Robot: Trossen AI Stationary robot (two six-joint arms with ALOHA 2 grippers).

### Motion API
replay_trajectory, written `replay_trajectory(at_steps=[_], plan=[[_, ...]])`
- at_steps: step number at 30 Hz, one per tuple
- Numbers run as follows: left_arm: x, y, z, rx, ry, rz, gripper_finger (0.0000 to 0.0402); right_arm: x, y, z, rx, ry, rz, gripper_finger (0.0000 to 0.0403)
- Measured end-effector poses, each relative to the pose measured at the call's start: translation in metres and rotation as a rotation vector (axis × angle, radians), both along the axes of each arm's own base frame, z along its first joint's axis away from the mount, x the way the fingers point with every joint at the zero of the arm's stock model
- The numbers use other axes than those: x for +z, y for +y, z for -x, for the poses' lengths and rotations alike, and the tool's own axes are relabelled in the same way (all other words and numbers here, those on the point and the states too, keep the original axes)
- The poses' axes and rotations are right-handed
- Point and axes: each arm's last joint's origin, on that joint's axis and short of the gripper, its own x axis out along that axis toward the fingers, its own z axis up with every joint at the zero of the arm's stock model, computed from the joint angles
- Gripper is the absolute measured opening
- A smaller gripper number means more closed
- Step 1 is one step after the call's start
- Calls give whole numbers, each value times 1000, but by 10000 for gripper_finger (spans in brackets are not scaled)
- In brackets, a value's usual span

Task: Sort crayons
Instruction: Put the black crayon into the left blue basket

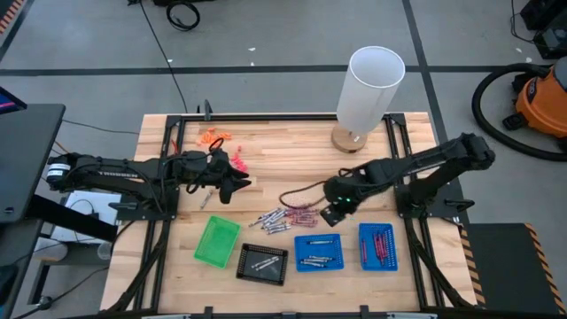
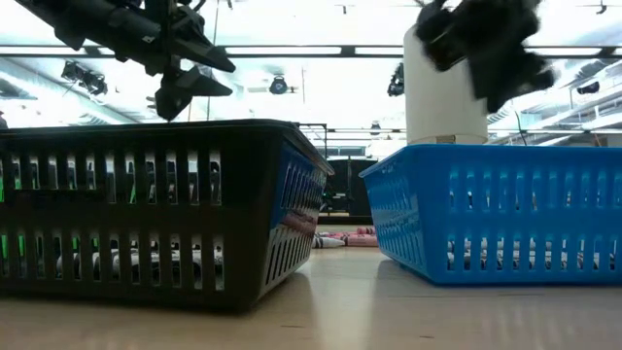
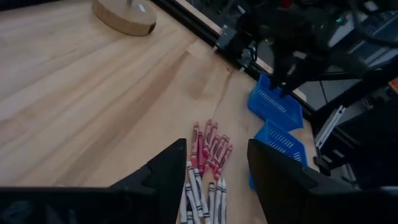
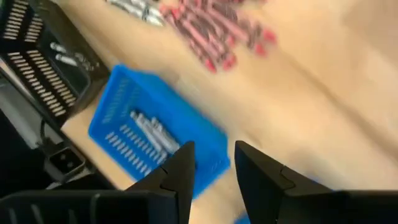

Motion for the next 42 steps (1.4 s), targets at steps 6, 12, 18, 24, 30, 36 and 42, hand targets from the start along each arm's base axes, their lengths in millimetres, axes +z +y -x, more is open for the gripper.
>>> replay_trajectory(at_steps=[6,12,18,24,30,36,42], plan=[[2,-4,0,-37,1,-1,181,-16,-20,-22,62,-55,53,121],[0,0,1,26,18,29,181,-10,-34,-23,140,-128,100,121],[-6,2,3,89,83,71,181,11,-47,-8,289,-144,243,121],[-4,-6,1,165,261,73,181,21,-64,-1,384,-171,436,121],[27,-10,-20,215,474,42,181,22,-73,-1,423,-182,451,121],[6,-5,-19,266,906,92,181,28,-79,-10,381,-262,584,121],[-40,3,-9,280,1097,241,181,37,-80,-21,369,-400,638,121]])
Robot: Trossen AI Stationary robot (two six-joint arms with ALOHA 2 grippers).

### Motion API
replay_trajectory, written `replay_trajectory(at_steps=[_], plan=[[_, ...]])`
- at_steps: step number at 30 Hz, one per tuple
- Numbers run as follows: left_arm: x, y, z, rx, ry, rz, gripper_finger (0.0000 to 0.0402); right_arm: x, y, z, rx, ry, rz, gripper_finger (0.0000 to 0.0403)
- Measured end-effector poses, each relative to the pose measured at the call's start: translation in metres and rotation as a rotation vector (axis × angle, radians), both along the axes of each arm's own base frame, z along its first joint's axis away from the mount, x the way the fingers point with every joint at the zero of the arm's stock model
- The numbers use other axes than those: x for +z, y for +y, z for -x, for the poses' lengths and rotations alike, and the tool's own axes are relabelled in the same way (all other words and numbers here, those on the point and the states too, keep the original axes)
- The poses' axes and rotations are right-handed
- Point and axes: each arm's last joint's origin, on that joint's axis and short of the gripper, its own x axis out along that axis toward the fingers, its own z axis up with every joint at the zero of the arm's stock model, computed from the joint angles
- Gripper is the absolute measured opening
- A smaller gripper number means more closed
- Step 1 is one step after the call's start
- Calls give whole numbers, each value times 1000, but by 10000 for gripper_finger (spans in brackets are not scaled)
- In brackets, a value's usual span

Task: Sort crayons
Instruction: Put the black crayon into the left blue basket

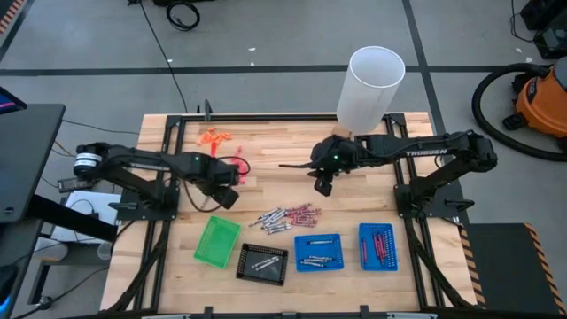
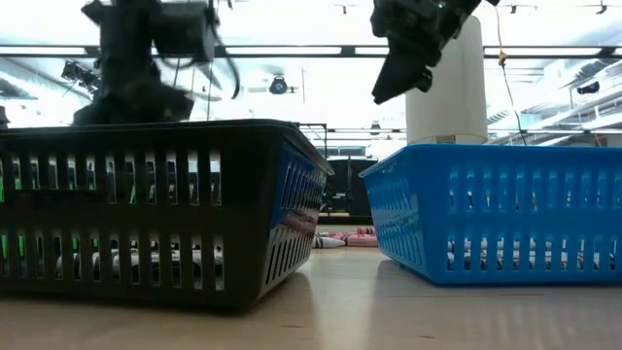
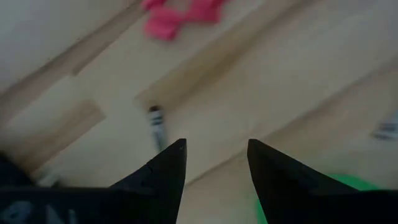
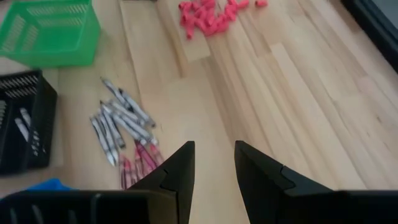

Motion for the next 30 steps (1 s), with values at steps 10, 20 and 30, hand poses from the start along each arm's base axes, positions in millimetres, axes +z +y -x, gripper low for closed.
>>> replay_trajectory(at_steps=[10,20,30], plan=[[-32,17,22,139,90,42,181,0,4,0,15,5,-8,121],[-60,22,35,178,66,121,171,0,11,-1,29,2,-18,121],[-70,16,43,142,92,100,44,0,11,-1,35,-3,-13,121]])
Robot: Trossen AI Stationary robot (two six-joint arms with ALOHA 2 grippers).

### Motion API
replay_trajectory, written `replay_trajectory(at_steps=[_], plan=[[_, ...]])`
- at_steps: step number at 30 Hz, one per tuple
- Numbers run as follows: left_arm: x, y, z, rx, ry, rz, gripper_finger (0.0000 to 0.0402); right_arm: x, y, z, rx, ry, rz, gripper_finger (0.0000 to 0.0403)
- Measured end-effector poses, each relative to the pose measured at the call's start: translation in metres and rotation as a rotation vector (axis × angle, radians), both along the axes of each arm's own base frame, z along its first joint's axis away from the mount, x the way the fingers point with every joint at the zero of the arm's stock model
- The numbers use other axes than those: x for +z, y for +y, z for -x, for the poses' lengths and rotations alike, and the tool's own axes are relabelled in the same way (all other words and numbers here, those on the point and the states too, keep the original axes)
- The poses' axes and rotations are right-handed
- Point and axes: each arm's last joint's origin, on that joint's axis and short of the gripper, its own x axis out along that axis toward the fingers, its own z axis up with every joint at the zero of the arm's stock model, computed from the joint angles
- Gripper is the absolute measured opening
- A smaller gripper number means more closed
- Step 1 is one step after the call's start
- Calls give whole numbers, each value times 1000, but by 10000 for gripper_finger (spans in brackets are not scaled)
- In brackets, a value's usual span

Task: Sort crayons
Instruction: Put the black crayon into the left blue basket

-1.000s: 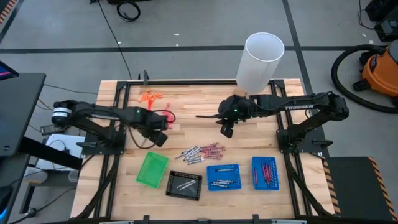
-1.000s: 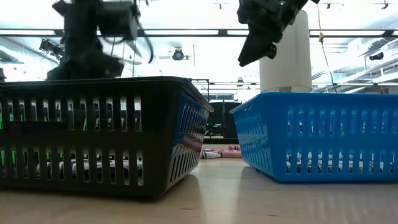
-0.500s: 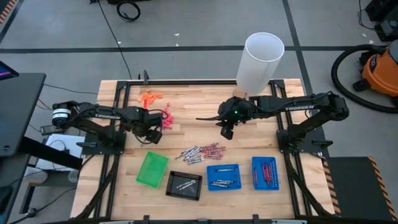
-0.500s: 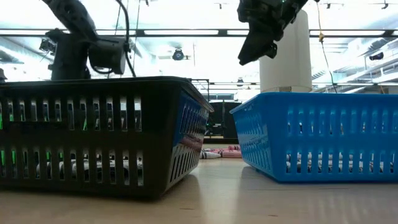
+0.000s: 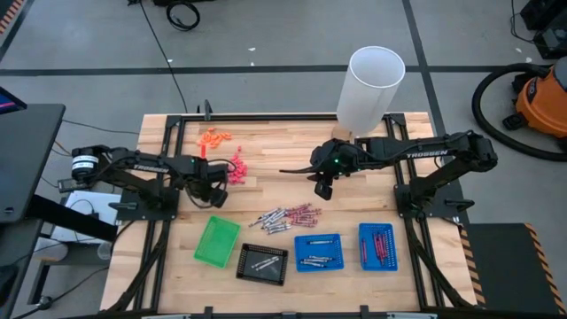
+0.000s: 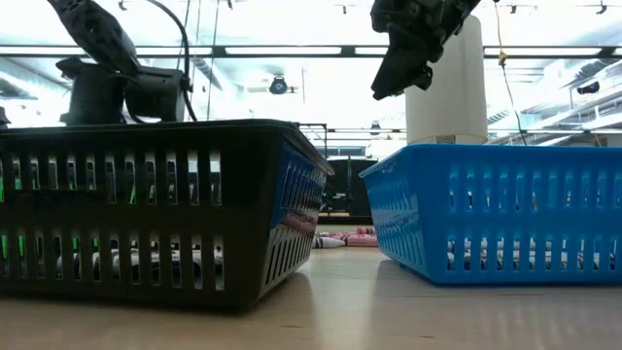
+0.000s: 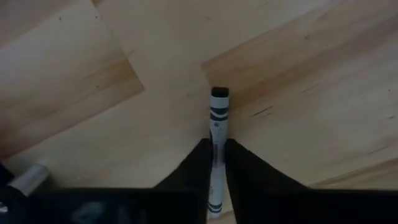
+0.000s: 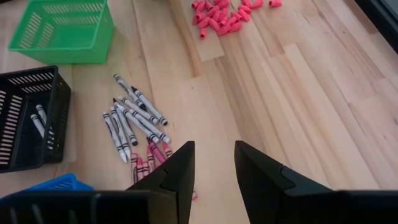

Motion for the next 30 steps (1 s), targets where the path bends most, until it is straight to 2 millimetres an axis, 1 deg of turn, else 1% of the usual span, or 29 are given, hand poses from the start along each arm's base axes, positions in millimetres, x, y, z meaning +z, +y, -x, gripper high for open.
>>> replay_trajectory(at_steps=[3,9,12,14,18,20,22,27,30], plan=[[0,-2,0,-22,2,-19,14,0,0,0,-5,-2,-15,121],[3,-5,-2,-58,-17,-66,11,0,0,0,3,2,10,121],[11,-7,-4,-71,-58,-126,10,0,-1,0,-2,3,20,121],[21,-7,-10,-74,-131,-172,9,0,-2,0,-20,4,38,121],[35,-13,-15,-98,-205,-221,9,1,-2,-1,-27,-9,44,121],[43,-13,-21,-98,-275,-266,8,0,-2,-3,-12,-42,29,121],[48,-15,-28,-120,-366,-303,8,-6,-2,-6,2,-93,10,121],[69,-17,-58,-196,-716,-415,9,-25,-7,-12,-30,-216,-25,121],[84,-19,-75,-244,-925,-492,10,-24,-11,-15,-70,-322,-54,121]])
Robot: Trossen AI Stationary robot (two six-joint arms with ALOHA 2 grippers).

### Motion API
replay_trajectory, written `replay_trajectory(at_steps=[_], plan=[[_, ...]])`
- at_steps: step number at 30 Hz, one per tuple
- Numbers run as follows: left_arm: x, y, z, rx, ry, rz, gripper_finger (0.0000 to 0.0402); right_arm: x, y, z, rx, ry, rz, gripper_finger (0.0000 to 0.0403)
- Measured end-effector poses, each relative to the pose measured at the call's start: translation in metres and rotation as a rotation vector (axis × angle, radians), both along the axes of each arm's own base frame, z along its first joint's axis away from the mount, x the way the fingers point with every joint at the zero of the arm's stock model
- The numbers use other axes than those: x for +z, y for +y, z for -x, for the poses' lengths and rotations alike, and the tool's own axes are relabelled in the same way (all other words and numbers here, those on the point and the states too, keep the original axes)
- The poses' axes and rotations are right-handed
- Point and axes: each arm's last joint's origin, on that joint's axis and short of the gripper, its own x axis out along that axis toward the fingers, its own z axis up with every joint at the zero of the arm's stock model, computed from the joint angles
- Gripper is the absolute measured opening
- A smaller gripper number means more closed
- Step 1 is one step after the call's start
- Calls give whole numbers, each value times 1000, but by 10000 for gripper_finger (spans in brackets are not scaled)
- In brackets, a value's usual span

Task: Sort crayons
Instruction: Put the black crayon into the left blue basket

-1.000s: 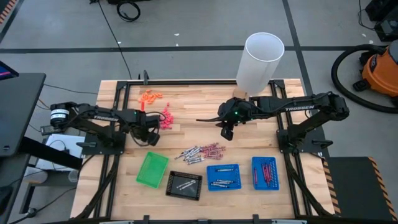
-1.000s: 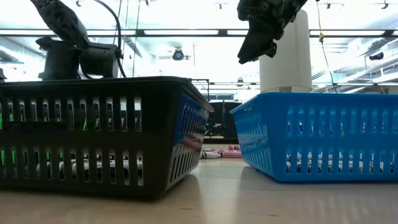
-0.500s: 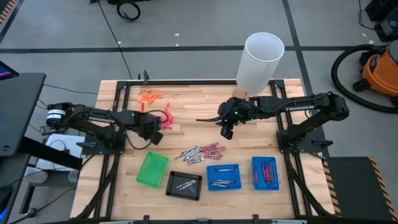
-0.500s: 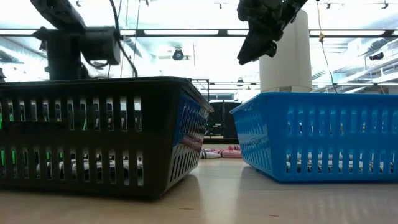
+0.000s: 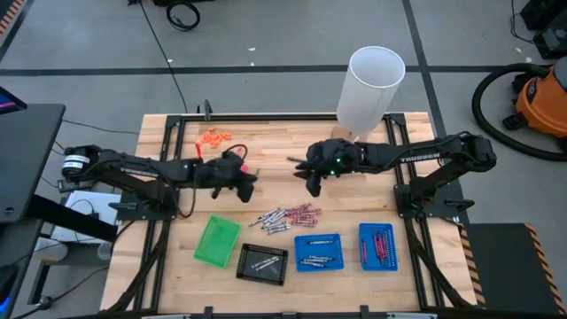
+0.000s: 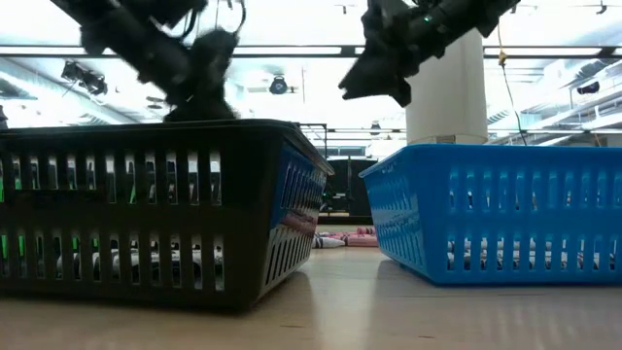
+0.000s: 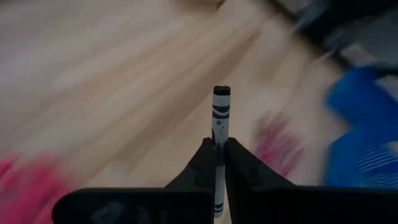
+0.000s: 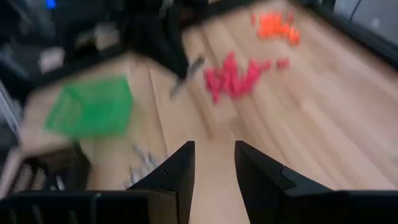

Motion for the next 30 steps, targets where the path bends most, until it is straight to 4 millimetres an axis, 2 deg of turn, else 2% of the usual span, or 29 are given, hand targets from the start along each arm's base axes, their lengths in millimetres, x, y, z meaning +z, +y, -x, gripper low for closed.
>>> replay_trajectory(at_steps=[5,12,19,24,30], plan=[[18,-5,-16,-77,-222,-121,10,12,-5,-6,-9,-163,-2,129],[21,-7,-36,-90,-407,-169,11,27,-6,-9,-10,-323,13,175],[30,-8,-71,-109,-418,-205,11,30,-6,-10,4,-354,10,213],[42,-8,-91,-134,-391,-261,11,30,-6,-10,12,-347,8,206],[49,-8,-93,-148,-322,-301,11,27,-4,-9,66,-318,-18,163]])
